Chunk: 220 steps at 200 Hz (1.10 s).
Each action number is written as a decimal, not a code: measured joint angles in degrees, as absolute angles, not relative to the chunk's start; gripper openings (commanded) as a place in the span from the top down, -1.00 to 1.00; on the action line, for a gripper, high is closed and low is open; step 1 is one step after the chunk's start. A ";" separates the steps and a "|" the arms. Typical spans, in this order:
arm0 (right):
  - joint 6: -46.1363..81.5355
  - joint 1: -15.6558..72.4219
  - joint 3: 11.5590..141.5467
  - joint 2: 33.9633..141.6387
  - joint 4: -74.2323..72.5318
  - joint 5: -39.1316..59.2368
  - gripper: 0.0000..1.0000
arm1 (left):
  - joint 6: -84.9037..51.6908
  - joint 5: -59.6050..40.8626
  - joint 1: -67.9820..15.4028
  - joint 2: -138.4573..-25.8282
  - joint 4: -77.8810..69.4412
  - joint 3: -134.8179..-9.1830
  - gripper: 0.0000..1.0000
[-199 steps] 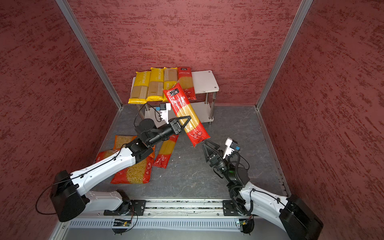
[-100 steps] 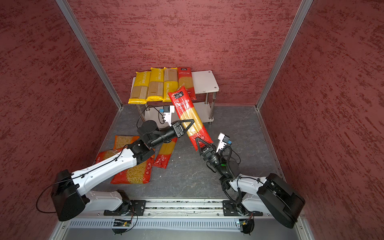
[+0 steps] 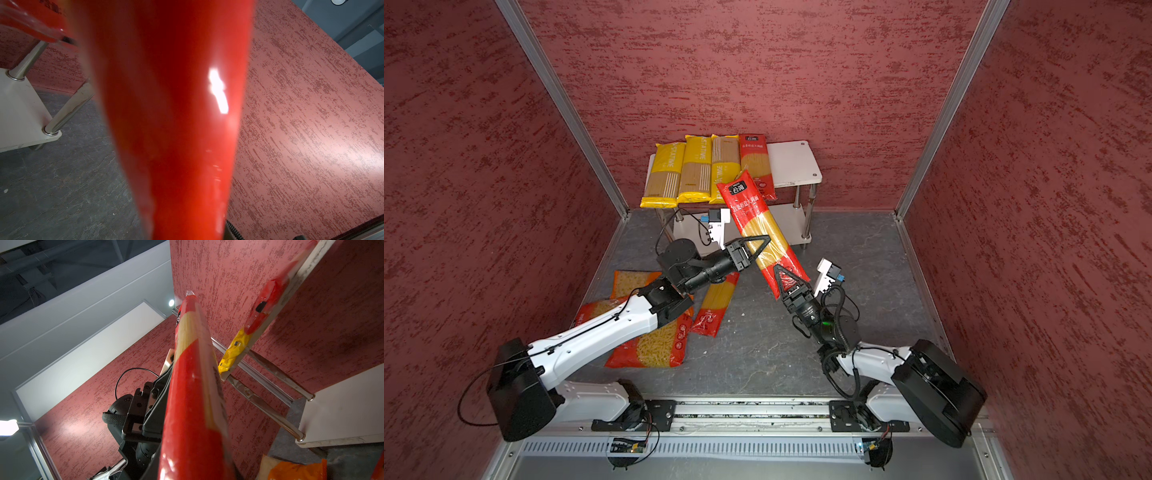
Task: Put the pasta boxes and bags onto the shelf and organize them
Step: 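Hold the bundle tilted with the left gripper while the right gripper grasps its lower end, then raise the bundle onto the top shelf with the right gripper while the left withdraws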
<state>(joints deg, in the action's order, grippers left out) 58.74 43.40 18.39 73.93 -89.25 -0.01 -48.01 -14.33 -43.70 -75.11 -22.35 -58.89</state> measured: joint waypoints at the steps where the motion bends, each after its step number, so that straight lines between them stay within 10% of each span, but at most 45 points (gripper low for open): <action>1: 58.74 43.40 18.41 73.95 -89.25 -0.01 0.66 | -48.01 -14.37 -43.68 -75.11 -22.31 -58.89 0.54; 109: 58.94 42.30 24.53 77.17 -87.59 -1.72 1.00 | -49.74 -17.89 -39.20 -74.96 -21.28 -61.19 -0.10; 220: 64.73 27.09 45.15 78.76 -63.96 -4.78 1.00 | -47.77 -15.20 -37.87 -63.00 -17.91 -53.47 -0.14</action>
<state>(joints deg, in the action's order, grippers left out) 64.73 27.09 45.15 78.76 -63.96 -4.78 -47.77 -15.20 -37.87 -63.00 -17.91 -53.47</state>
